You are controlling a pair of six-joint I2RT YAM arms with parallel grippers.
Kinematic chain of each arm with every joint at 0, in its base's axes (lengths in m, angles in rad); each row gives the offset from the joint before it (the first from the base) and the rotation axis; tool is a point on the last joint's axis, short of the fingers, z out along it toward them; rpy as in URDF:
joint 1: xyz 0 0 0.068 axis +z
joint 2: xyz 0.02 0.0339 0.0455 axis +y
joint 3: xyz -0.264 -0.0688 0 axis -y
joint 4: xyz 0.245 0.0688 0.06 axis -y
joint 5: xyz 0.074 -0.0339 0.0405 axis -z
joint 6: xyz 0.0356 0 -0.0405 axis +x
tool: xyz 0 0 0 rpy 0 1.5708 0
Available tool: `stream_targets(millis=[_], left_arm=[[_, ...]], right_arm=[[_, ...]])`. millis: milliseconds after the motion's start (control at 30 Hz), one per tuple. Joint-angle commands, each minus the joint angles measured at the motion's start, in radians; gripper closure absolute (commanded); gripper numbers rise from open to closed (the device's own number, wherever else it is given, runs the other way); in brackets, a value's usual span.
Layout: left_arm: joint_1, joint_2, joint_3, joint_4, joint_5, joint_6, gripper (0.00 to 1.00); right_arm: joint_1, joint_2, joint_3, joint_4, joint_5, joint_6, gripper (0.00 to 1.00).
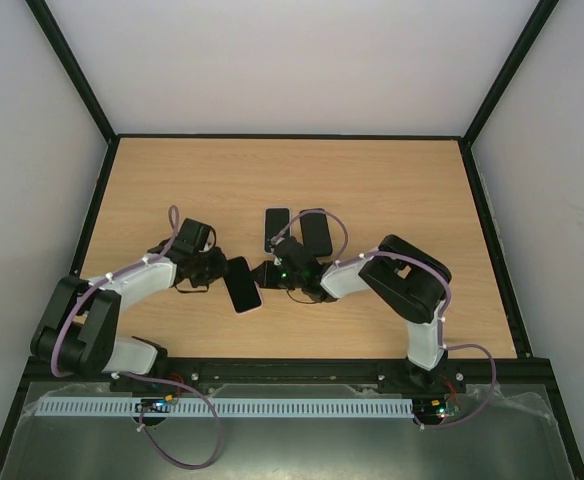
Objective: Put the phone into the phone case
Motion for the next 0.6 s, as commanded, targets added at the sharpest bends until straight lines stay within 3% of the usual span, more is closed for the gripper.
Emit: stream_targets(millis=[0, 167, 367, 567], left_arm=[[-0.046, 0.006, 0.028, 0.027, 0.110, -0.035, 0.73], [-0.046, -0.006, 0.047, 0.006, 0.098, -0.032, 0.65], [-0.046, -0.054, 0.057, -0.102, -0.007, -0.006, 0.54], [-0.044, -0.101, -0.013, -0.096, -0.013, -0.012, 0.49]], right_arm=[[0.006, 0.050, -0.054, -0.074, 0.040, -0.007, 0.96], [0.006, 0.016, -0.102, -0.037, 0.046, 0.003, 0.96], [0.004, -0.038, -0.099, -0.001, -0.016, 0.028, 0.83], [0.003, 0.005, -0.090, 0.083, -0.108, 0.096, 0.73]])
